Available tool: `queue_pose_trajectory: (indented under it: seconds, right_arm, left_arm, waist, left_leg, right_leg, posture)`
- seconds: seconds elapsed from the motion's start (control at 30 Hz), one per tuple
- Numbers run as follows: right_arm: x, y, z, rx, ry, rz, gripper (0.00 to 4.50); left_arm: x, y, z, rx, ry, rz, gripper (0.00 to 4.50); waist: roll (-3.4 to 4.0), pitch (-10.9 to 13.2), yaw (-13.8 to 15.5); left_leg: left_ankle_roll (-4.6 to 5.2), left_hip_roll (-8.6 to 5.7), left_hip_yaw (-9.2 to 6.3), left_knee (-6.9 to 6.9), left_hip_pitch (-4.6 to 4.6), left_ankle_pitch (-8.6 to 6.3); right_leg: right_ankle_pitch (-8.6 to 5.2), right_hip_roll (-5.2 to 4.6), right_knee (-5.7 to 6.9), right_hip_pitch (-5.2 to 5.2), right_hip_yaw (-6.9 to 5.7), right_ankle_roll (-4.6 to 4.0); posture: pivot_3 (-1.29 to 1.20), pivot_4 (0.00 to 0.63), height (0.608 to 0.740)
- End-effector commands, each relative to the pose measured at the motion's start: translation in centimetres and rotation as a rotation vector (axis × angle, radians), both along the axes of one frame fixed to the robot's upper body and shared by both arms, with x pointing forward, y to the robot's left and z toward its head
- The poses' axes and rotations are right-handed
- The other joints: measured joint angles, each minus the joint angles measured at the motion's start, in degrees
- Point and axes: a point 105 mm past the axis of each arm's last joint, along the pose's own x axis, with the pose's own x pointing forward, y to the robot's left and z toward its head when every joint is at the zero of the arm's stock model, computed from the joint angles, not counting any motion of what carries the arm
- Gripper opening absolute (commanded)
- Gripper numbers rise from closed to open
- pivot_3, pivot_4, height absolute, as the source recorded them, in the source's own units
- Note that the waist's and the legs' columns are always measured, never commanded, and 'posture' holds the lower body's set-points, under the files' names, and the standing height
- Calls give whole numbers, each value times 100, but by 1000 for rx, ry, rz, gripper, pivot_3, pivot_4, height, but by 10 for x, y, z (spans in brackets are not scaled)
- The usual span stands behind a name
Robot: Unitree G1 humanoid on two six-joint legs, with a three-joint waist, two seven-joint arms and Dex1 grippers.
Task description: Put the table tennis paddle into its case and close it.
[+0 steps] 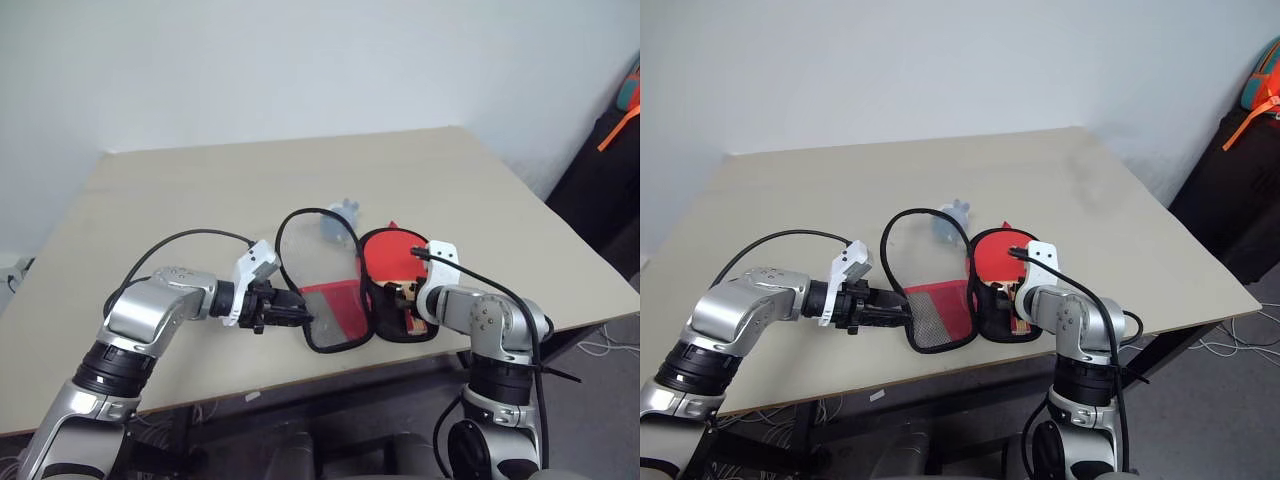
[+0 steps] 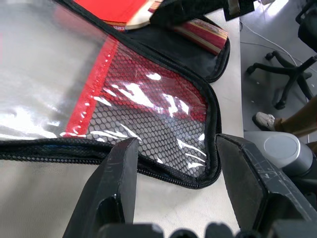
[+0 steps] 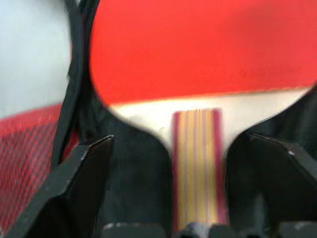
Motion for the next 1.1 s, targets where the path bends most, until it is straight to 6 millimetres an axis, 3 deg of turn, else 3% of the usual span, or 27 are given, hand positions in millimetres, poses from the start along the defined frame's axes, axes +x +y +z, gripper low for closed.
queue_pose_trajectory:
  seconds: [0.03, 0.2, 0.3, 0.4, 0.5, 0.57, 0.63, 0.77, 0.87, 0.97, 1.1]
  right_arm:
    - [21, -7, 54, 119, -242, -37, 4475]
    - [38, -26, 90, 263, -387, -109, 4475]
    - [43, -32, 97, 264, -417, -124, 4500]
    - [47, -35, 97, 271, -422, -145, 4500]
    - [49, -36, 97, 265, -435, -150, 4500]
    - [50, -38, 100, 268, -458, -161, 4500]
    - [53, -42, 104, 278, -483, -181, 4500]
    - [54, -49, 105, 251, -502, -208, 4500]
    - [54, -54, 103, 240, -508, -232, 4500]
    - [55, -66, 104, 260, -522, -301, 4500]
    - [54, -75, 107, 299, -549, -373, 4500]
  left_arm:
    - [17, 14, 31, -37, -101, 78, 2609]
    - [30, 40, 53, -81, -155, 188, 2609]
    - [38, 53, 61, -97, -171, 252, 2022]
    - [43, 59, 63, -97, -177, 271, 1002]
    - [55, 66, 47, -20, -167, 321, 62]
    - [63, 66, 33, 23, -145, 349, 62]
    - [66, 60, 7, 106, -112, 327, 62]
    - [68, 46, -18, 153, -90, 267, 62]
    - [69, 30, -24, 134, -83, 224, 62]
    - [70, 2, -28, 99, -78, 164, 62]
    - [65, -33, -20, 12, -70, 65, 62]
  waist:
    - [1, 1, 0]
    - [3, 2, -6]
    - [2, 2, 3]
    - [3, 2, 0]
    - [3, 2, -4]
    - [4, 2, 4]
    - [4, 2, 2]
    - [2, 1, 0]
    - [2, 1, 1]
    - [3, 1, 11]
    - [2, 1, 3]
  left_leg:
    - [0, 0, -1, 0, 0, 0]
    - [1, 0, -2, -7, 2, 1]
    - [1, 0, -4, -19, 2, 2]
    - [1, -1, 0, -21, 1, 2]
    - [-3, -2, 0, -21, 2, 5]
    - [-5, -2, 0, -22, 2, 6]
    - [-7, -2, -2, -22, 3, 7]
    - [-7, -4, 2, -20, 1, 8]
    - [1, -4, 1, -27, -1, 14]
    - [9, -4, 0, -30, -1, 19]
    - [9, -5, 1, -19, -1, 19]
  right_leg:
    - [0, 1, 1, -1, 0, 0]
    - [5, 5, 2, -3, 2, 9]
    - [5, 5, -3, -3, -1, 12]
    - [5, 4, -5, 1, 2, 12]
    - [5, 3, -2, 2, 3, 11]
    - [6, 3, 0, 1, 2, 11]
    - [6, 3, 0, 3, 0, 11]
    - [7, 2, -2, 6, 5, 12]
    - [7, 4, -2, 0, 5, 12]
    - [6, 5, -1, -1, 5, 13]
    - [7, 3, -4, 9, 7, 13]
  posture:
    - [0, 0, 740]
    - [0, 0, 740]
    - [0, 0, 740]
    - [0, 0, 740]
    - [0, 0, 740]
    - [0, 0, 740]
    - [0, 0, 740]
    - [0, 0, 740]
    - [0, 0, 740]
    - [0, 0, 740]
    - [0, 0, 740]
